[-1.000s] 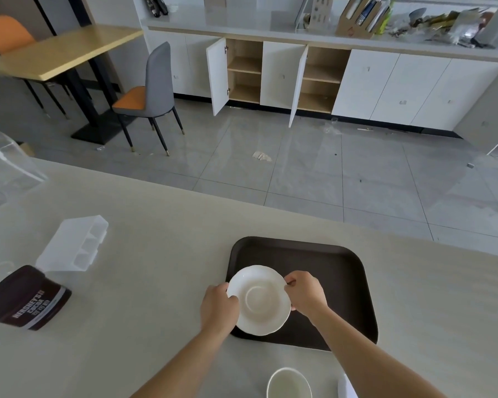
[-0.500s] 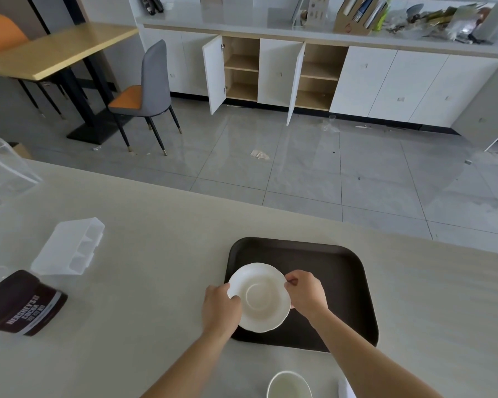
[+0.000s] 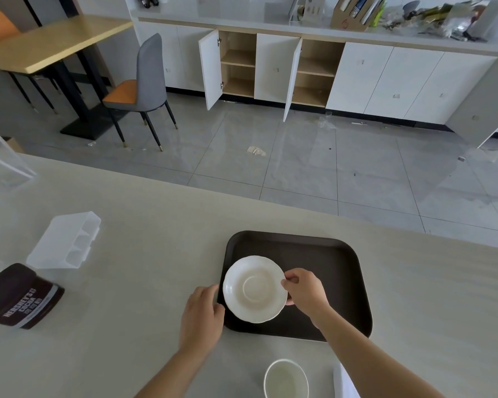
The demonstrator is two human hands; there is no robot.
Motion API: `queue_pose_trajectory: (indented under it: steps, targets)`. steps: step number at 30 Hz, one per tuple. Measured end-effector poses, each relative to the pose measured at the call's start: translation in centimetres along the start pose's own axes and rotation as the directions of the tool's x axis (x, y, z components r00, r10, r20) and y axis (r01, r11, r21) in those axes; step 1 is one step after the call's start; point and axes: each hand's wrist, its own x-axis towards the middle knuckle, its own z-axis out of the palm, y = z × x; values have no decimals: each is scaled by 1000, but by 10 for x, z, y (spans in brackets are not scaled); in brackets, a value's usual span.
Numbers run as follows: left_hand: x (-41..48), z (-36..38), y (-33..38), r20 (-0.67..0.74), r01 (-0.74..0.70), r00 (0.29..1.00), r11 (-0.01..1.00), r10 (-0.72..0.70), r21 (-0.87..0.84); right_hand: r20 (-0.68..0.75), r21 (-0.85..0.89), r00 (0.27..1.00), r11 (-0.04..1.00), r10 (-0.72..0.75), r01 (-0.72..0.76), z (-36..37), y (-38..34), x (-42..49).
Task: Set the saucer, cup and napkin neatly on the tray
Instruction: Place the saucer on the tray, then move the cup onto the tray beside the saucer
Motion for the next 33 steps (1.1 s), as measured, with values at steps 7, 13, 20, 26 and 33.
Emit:
queue_pose_trajectory:
  steps: [7, 13, 20, 26, 33]
  targets:
    - [-11, 13, -40, 106, -192, 981, 880, 162, 435, -22, -5, 1000, 1000, -13, 13, -19, 21, -32]
    - [-13, 24, -51, 116, -208, 978, 867, 174, 452, -49, -6, 997, 998, -56, 56, -28, 45, -91]
    - [-12, 27, -53, 74, -205, 979, 880, 191, 429, 73, -143, 997, 989, -30, 40, -42, 77, -156]
    - [-13, 27, -55, 39, -218, 974, 883, 222, 417, 206, -288, 976, 950, -64, 123, -30, 89, -183]
    - [-12, 30, -58, 13, -207, 975, 880, 223, 427, 97, -334, 970, 910, -225, 245, -6, 95, -180]
